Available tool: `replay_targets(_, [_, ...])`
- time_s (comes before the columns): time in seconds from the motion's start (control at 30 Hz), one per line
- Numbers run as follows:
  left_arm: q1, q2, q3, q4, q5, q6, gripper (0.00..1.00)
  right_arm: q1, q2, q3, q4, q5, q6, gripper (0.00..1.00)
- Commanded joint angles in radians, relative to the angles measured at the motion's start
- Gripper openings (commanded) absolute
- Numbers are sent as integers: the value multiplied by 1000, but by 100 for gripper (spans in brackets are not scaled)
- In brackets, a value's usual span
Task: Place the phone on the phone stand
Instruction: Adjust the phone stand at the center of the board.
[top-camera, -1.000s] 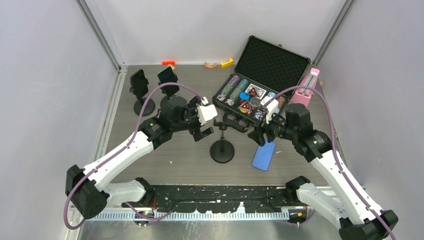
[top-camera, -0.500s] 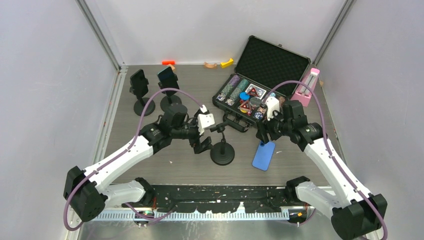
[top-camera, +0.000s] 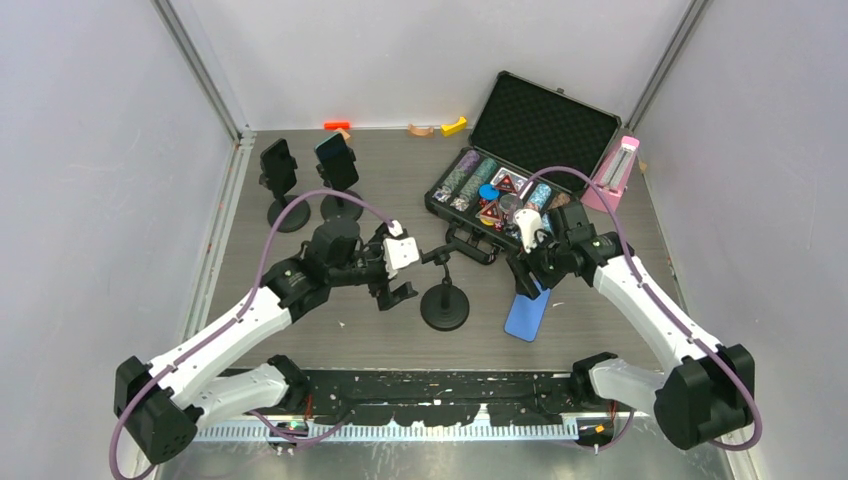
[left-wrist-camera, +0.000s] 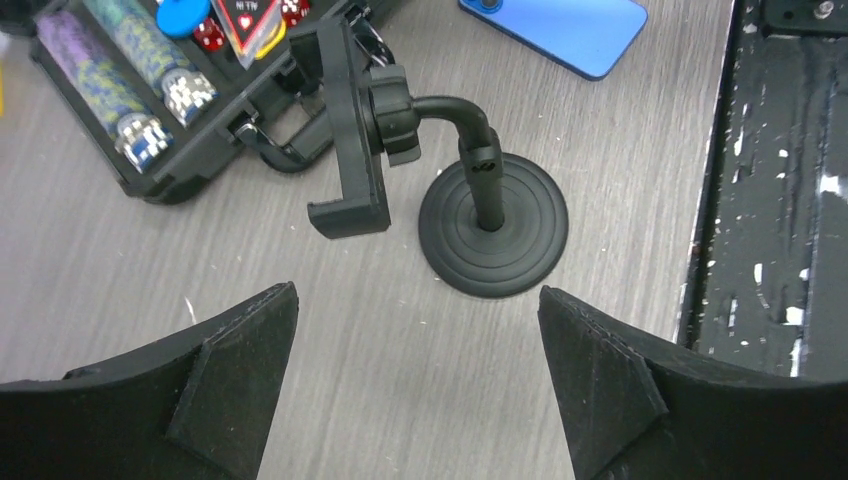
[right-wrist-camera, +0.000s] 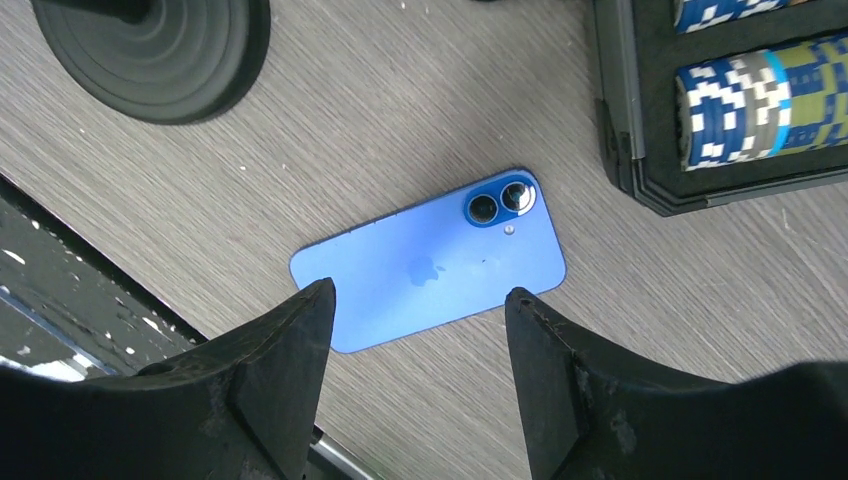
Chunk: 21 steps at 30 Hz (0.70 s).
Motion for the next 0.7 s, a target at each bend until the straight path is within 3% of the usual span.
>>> replay_targets(0.0, [-7, 19, 78, -7, 47, 135, 93, -4, 35, 16, -23, 21, -62, 68])
replay_targets(0.23, [-27, 127, 193, -59, 49, 281, 92, -4, 26, 13, -48, 41, -77, 68])
replay_targets(0.4, [-31, 197, 253, -122, 50, 355, 86, -4, 2, 1, -59, 52, -82, 68])
replay_targets(0.5, [-32, 232, 279, -135, 45, 365, 78, -4, -1, -2, -60, 54, -81, 68])
replay_targets(0.67, [-34, 264, 294, -143, 48, 332, 54, -4, -5, -3, -66, 65, -76, 67])
